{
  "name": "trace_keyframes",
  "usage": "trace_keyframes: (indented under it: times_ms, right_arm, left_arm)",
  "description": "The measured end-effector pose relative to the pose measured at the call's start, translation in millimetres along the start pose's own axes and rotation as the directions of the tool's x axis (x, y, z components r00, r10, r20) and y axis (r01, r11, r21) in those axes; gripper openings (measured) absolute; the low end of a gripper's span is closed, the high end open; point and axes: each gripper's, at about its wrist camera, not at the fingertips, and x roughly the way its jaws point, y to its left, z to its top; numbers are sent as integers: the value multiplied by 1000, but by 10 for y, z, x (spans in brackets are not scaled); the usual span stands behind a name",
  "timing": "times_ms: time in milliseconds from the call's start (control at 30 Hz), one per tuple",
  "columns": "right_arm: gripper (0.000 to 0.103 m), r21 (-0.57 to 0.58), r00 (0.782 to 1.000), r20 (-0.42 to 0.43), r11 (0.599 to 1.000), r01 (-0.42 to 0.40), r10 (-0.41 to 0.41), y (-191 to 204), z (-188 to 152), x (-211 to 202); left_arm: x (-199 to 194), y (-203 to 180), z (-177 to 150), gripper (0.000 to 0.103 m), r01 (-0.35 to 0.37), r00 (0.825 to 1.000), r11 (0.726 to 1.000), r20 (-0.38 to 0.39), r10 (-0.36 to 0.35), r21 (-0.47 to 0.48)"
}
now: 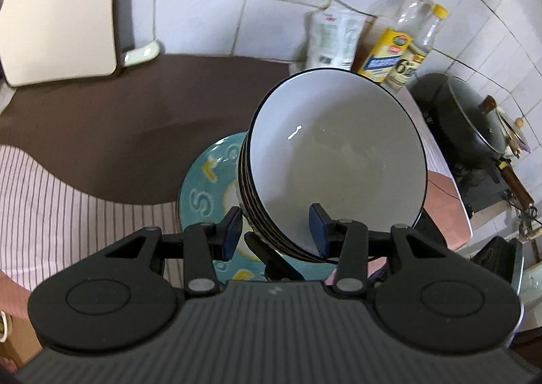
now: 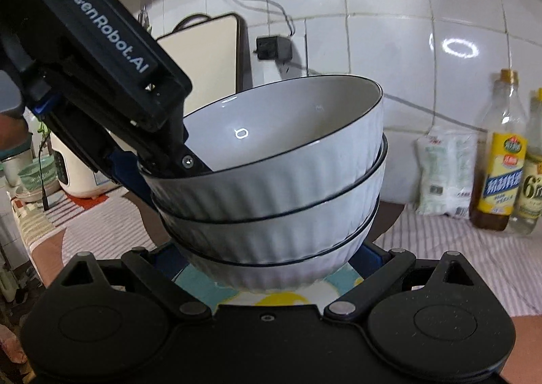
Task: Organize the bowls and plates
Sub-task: 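Lift the bowl stack with the left gripper and carry it over the plates, then lower the bowl stack onto the egg-print plate and open the left gripper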
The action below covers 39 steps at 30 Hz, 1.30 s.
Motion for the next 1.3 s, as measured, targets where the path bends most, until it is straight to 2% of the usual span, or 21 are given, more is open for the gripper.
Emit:
trace_keyframes:
  times_ms: [167, 500, 1300]
  right_arm:
    - [100, -16, 998, -64, 1000, 8, -9, 78, -104, 140]
    - [100, -10, 990, -137, 999, 35, -36, 61, -305, 292]
    - [100, 20, 985, -171, 999, 32, -28, 33, -366, 397]
  left_arm:
    - [188, 91, -32, 42, -9, 999, 1000, -30, 9, 4]
    - [499, 233, -79, 41, 23, 997, 999, -73, -25, -30]
    - [591, 271, -74, 41, 10, 996, 999, -86, -14, -39]
